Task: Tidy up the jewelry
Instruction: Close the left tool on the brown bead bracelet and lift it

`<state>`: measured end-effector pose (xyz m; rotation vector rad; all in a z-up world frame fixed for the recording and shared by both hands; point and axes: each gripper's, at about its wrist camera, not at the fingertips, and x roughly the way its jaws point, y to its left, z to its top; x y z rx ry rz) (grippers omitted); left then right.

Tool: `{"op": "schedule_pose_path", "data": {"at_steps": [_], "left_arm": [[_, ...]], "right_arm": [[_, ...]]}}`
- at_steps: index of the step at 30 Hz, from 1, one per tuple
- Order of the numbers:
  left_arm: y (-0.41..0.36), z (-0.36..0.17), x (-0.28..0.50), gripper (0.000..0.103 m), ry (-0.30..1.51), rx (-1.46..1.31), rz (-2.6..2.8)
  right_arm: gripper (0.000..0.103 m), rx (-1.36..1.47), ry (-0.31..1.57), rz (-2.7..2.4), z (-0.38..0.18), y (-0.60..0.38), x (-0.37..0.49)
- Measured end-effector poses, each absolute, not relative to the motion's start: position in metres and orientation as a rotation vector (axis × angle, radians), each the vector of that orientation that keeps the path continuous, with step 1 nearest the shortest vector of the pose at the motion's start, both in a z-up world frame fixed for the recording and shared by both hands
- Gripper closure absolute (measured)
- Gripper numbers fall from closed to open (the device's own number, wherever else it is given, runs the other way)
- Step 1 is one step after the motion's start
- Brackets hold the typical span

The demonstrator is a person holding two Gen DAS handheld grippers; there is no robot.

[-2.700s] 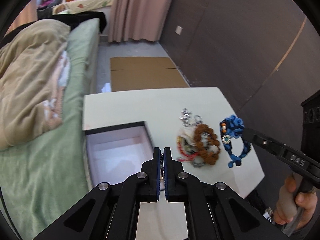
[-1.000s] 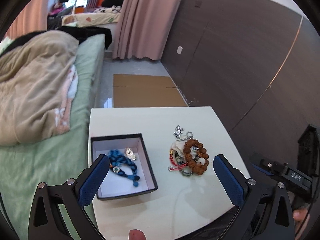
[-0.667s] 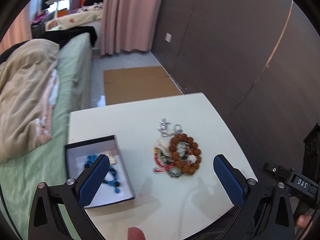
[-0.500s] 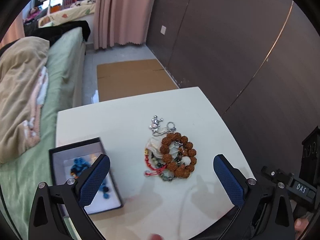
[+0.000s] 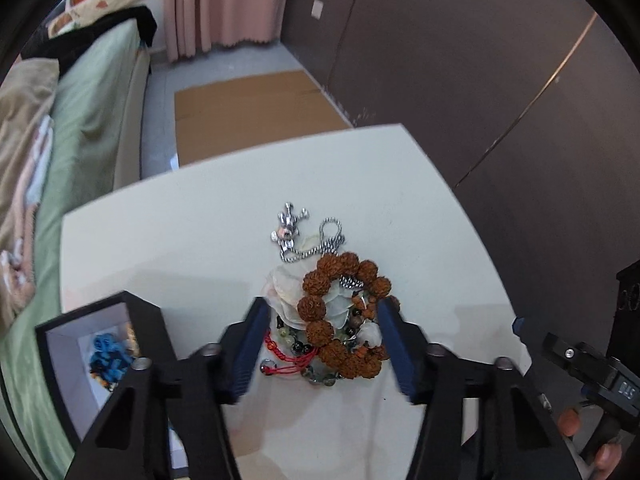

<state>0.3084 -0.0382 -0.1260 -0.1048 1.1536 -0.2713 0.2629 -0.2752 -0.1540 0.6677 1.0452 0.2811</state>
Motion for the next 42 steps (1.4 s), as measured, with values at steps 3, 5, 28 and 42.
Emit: {"op": "schedule_pose_path", "data": {"at_steps": [3,5,28,42], "left_arm": [[-0.041,-0.135,0.313,0.056,1.177,-0.101,-0.27],[-0.044,-0.14,0.315,0.058,1.186,-0.089,-0.264],[-0.036,-0.063,0.282,0.084,1.033,-0.136,-0.415],[0.046,-0.037,0.272,0.084,0.953,-0.191,-0.249]], "right_arm": [[0.022,0.67,1.056,0.282,-0.16,-0.275,0.267],[0.022,0.672,1.064,0.283,-0.163,-0.274,0.268],[0.026,0.616,1.085,0.334,-0.152,-0.238,0.284],[0.049,0.432,1.173,0.473,-0.15,-0.151,0.323]]}}
